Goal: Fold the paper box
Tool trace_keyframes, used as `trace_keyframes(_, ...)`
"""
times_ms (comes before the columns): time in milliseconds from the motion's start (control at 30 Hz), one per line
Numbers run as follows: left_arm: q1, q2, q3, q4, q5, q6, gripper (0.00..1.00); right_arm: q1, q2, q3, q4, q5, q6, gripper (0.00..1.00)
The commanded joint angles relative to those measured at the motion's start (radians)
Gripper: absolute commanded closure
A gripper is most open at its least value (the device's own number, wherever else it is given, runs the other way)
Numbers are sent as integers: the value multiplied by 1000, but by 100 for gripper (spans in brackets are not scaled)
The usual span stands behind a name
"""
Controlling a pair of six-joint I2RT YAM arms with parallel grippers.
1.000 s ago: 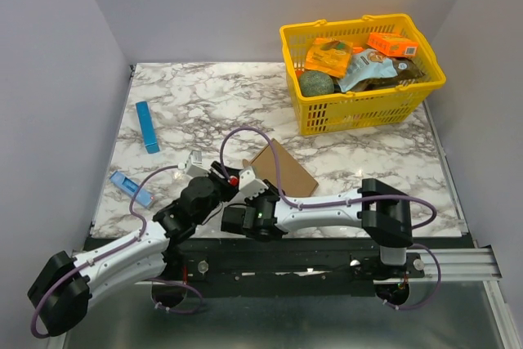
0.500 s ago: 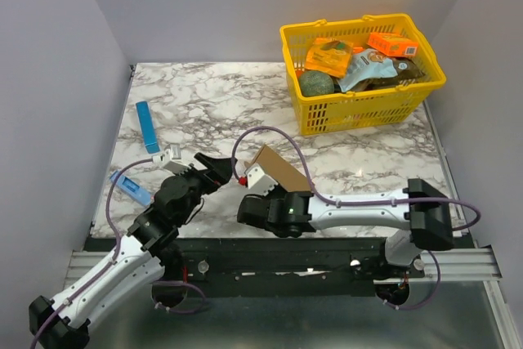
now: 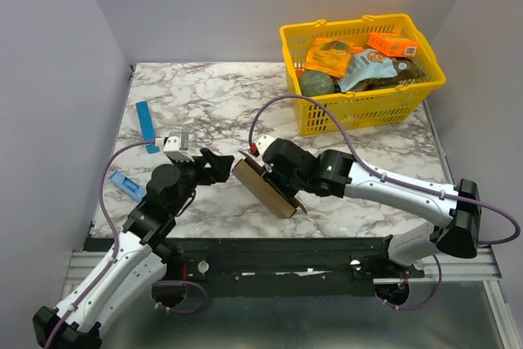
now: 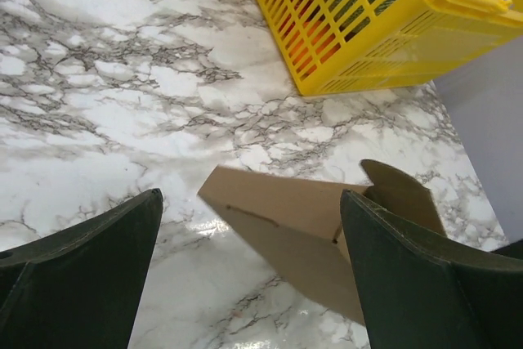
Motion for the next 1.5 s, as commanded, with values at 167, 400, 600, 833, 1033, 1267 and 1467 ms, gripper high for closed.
trace_keyframes(167,25,-8,63,27,244,111,1,-133,21,78,-164,-389,-219,96)
trace_keyframes(400,26,35,-62,278,368,118,1,-190,41,46,-134,-436,-276,99)
trace_keyframes(600,26,87,-140,469,496,129,9,-215,45,12,-107,-479,-310,99)
trace_keyframes(833,26,92,-194,564,526,143,19,-224,62,5,-97,-499,-324,100)
trace_keyframes(1033,26,153,-173,558,543,160,29,-224,78,15,-100,-501,-327,99)
trace_keyframes(1267,26,140,-168,515,482,187,21,-224,82,14,-100,-509,-324,100)
trace_keyframes(1467,26,178,-161,512,494,213,16,-226,84,15,-100,-513,-322,99)
